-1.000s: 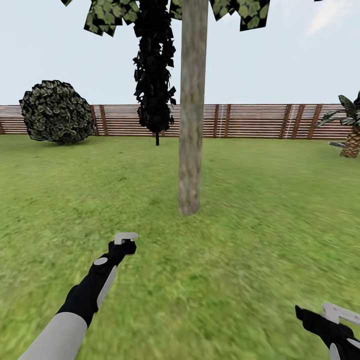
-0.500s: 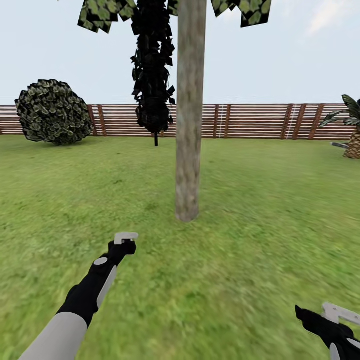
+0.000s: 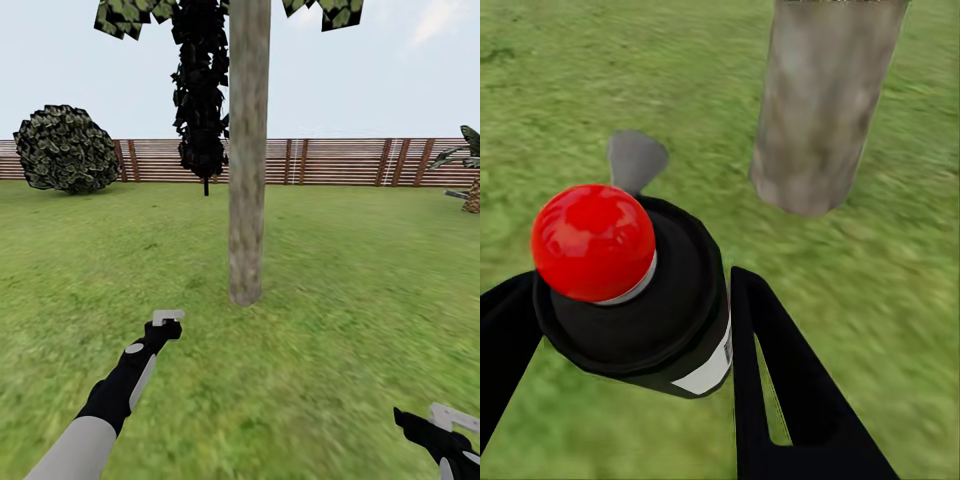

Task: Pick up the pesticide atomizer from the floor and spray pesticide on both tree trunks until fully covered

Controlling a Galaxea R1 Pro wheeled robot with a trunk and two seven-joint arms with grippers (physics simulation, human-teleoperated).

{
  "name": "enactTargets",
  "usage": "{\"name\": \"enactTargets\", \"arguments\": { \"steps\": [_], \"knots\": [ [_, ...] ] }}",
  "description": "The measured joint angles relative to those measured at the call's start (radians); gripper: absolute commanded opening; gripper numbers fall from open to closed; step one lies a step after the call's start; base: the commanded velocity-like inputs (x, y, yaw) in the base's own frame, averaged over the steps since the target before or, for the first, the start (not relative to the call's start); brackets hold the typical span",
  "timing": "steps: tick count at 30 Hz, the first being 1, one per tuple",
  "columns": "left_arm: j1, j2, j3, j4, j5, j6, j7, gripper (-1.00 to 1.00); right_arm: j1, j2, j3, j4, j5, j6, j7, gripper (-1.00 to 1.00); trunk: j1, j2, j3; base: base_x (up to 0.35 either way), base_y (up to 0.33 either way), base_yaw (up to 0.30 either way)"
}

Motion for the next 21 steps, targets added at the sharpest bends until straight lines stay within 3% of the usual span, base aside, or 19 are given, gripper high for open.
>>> {"name": "enactTargets", "arguments": {
  "steps": [16,21],
  "knots": [
    [0.000,0.000,0.000,0.000,0.000,0.000,0.000,-1.00,0.000,0.000,0.000,0.000,0.000,0.000,0.000,1.00,0.000,0.000,0.000,0.322,-0.012,0.000],
    [0.000,0.000,0.000,0.000,0.000,0.000,0.000,-1.00,0.000,0.000,0.000,0.000,0.000,0.000,0.000,1.00,0.000,0.000,0.000,0.173,0.000,0.000]
  ]
}}
